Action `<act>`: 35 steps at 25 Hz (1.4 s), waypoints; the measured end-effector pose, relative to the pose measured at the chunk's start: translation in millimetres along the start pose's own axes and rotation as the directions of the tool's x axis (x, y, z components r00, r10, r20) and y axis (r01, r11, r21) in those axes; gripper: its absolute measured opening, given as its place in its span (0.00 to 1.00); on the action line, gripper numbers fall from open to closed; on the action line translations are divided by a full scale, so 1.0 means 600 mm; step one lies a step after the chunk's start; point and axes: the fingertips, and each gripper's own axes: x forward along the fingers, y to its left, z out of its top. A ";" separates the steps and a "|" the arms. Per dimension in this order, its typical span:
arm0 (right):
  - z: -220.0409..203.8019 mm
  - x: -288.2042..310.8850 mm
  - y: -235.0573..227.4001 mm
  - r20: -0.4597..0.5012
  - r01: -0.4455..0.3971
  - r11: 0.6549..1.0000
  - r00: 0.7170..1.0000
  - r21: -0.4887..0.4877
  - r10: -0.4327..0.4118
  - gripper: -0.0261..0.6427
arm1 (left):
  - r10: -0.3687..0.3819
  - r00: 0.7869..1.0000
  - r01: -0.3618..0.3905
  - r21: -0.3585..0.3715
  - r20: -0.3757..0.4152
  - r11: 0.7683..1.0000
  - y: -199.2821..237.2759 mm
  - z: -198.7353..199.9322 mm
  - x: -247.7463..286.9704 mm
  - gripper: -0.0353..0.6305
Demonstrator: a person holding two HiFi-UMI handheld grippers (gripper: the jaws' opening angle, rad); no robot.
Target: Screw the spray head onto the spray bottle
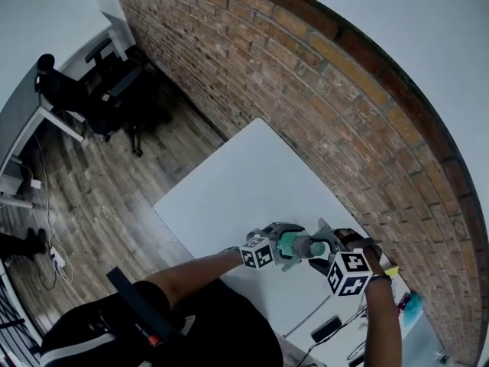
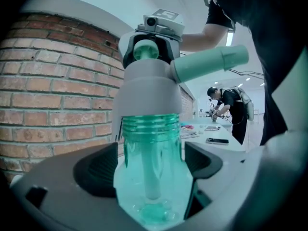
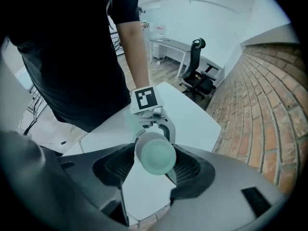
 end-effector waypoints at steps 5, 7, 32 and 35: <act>-0.009 0.014 0.000 -0.071 -0.058 0.995 0.996 -0.076 0.052 0.38 | -0.001 1.000 0.001 0.001 0.006 1.000 0.000 0.000 -0.002 0.69; -0.009 0.017 0.001 -0.082 -0.078 0.993 0.994 -0.088 0.071 0.38 | -0.001 1.000 0.001 0.002 0.008 1.000 0.000 0.000 -0.002 0.69; -0.005 0.039 -0.003 -0.018 -0.065 0.968 0.997 0.243 0.071 0.40 | 0.020 0.999 -0.020 0.006 0.030 1.000 0.000 0.001 -0.004 0.69; -0.005 0.038 -0.004 0.002 -0.037 0.948 0.999 0.315 0.038 0.40 | 0.020 0.999 -0.020 0.003 0.032 1.000 0.000 0.002 -0.004 0.69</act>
